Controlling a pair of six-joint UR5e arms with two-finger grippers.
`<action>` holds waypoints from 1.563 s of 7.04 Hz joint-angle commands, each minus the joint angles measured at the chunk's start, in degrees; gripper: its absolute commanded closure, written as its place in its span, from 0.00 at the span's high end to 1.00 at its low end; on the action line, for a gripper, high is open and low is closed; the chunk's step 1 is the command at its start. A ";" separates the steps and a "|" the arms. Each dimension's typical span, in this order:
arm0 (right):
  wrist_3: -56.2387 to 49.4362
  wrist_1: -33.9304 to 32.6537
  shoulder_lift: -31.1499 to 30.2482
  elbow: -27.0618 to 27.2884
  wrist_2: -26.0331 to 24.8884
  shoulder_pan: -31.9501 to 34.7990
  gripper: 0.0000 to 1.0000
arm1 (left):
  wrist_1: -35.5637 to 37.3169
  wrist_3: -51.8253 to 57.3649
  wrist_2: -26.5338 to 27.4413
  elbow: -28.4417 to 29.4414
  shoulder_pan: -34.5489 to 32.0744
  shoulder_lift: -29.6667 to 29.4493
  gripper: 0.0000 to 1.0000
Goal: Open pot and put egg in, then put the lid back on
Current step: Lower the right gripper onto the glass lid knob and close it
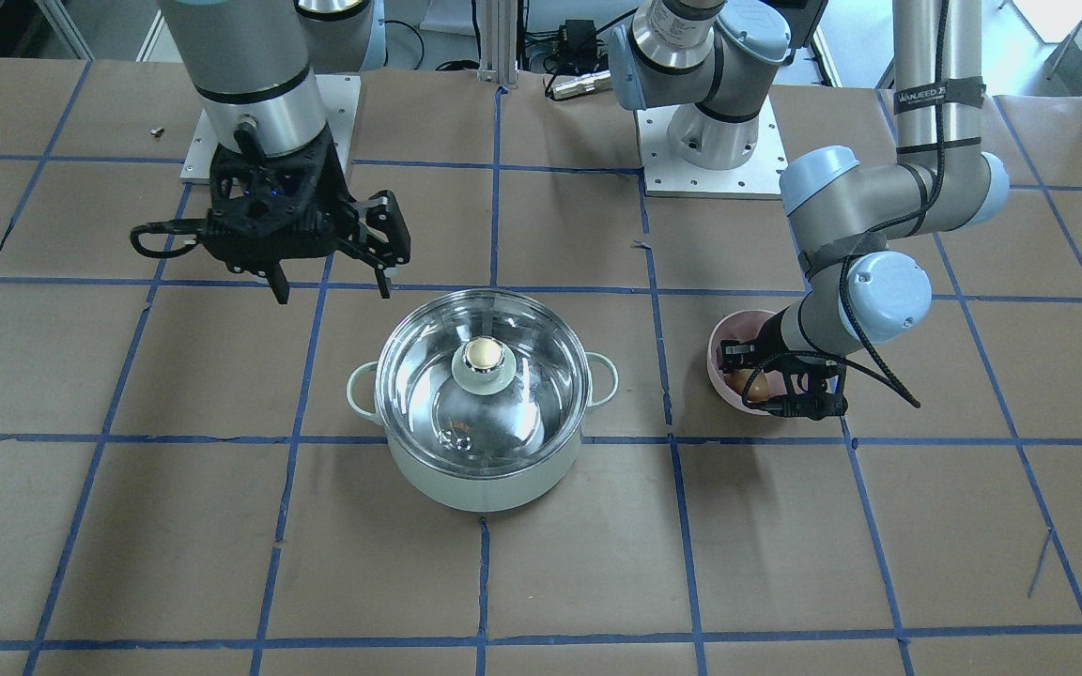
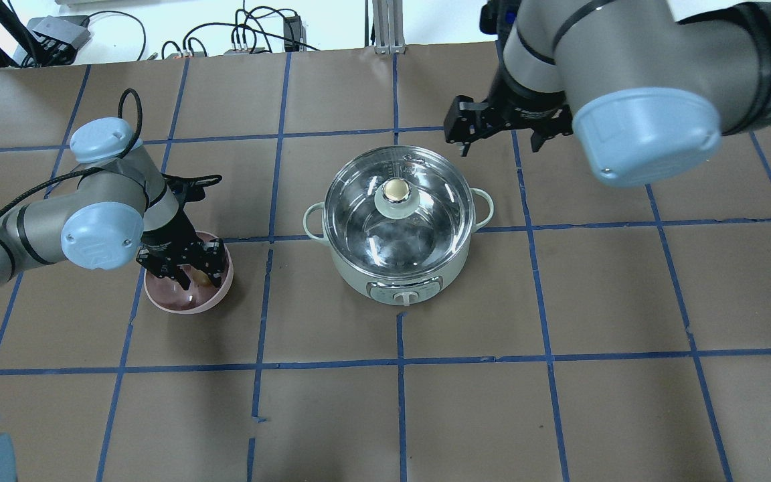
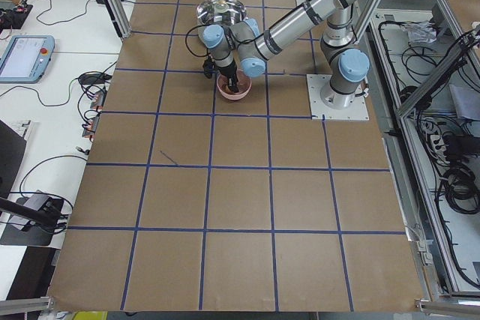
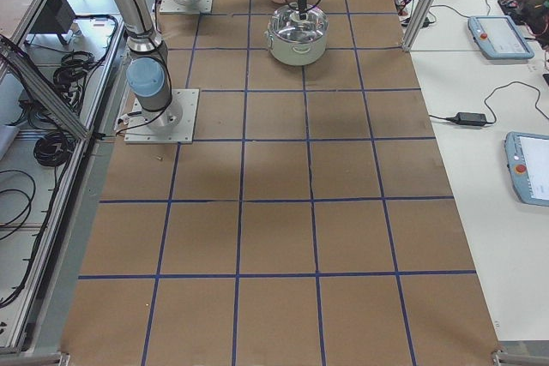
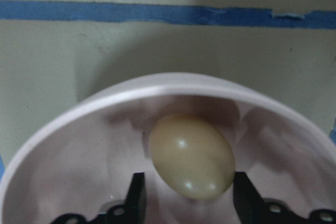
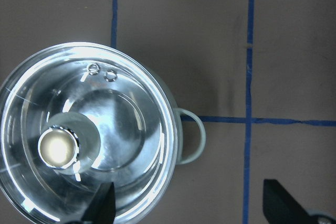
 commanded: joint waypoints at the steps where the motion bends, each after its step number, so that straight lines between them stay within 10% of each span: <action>1: 10.15 -8.60 7.13 -1.98 0.04 7.78 0.99 | -0.01 -0.05 -0.01 0.15 0.00 0.16 0.54; 8: 10.89 -9.60 10.05 1.54 0.13 8.42 0.97 | -1.66 -0.23 -0.09 0.59 0.00 0.60 0.56; 11: 10.71 -9.69 11.19 1.45 0.13 8.50 0.76 | -1.94 0.03 -0.01 0.59 0.00 0.69 0.52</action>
